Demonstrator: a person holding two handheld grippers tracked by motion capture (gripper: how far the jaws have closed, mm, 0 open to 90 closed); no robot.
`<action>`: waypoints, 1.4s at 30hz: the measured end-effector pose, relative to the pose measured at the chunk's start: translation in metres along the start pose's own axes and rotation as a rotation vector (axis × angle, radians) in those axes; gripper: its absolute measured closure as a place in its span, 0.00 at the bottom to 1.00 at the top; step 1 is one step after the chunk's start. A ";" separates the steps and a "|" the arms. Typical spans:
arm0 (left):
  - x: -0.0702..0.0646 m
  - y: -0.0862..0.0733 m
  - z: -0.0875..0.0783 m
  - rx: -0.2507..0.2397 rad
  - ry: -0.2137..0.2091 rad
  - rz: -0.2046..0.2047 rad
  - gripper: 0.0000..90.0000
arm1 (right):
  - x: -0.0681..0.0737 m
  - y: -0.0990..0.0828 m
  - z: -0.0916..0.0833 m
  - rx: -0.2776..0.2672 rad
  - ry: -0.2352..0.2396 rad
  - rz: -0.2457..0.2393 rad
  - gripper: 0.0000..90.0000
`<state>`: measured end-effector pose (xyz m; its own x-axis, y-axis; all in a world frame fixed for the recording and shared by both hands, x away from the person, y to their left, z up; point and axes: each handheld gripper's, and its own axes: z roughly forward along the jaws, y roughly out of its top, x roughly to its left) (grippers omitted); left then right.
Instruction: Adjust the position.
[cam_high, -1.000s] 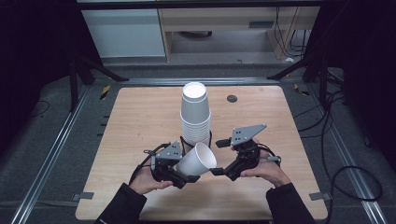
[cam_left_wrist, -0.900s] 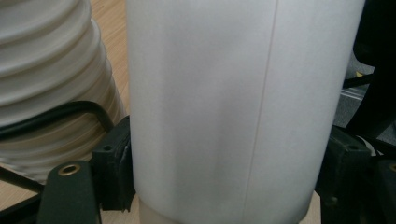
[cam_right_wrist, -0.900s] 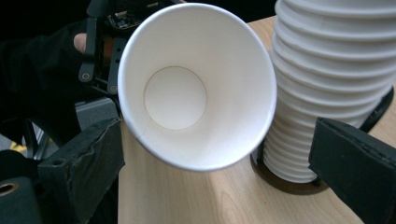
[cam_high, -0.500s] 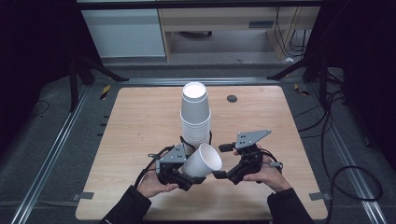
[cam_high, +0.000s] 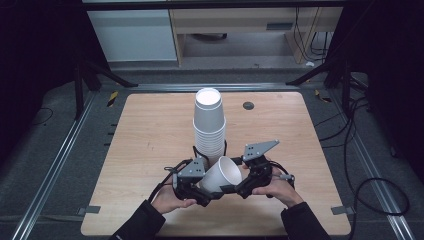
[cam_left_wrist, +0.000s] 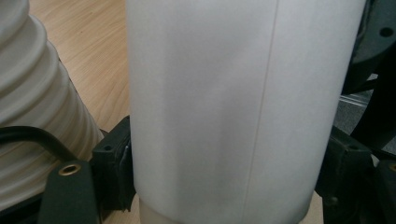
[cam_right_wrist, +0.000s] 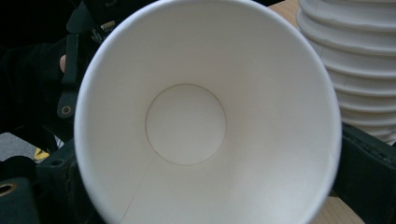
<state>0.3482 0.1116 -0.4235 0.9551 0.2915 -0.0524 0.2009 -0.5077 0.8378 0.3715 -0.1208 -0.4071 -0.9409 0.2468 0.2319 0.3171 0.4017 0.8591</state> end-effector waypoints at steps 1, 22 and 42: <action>0.000 0.000 0.001 0.000 0.000 0.001 0.25 | 0.000 0.000 0.001 0.003 0.002 0.001 0.03; -0.002 0.001 0.003 0.015 -0.008 0.015 0.24 | 0.002 0.000 0.004 -0.003 0.013 -0.004 0.11; 0.007 -0.010 -0.003 0.093 0.034 -0.044 0.19 | -0.004 0.006 -0.032 -0.076 -0.083 -0.003 0.11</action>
<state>0.3523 0.1205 -0.4305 0.9373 0.3419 -0.0678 0.2630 -0.5662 0.7812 0.3733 -0.1474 -0.3888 -0.9279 0.3191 0.1929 0.3011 0.3358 0.8925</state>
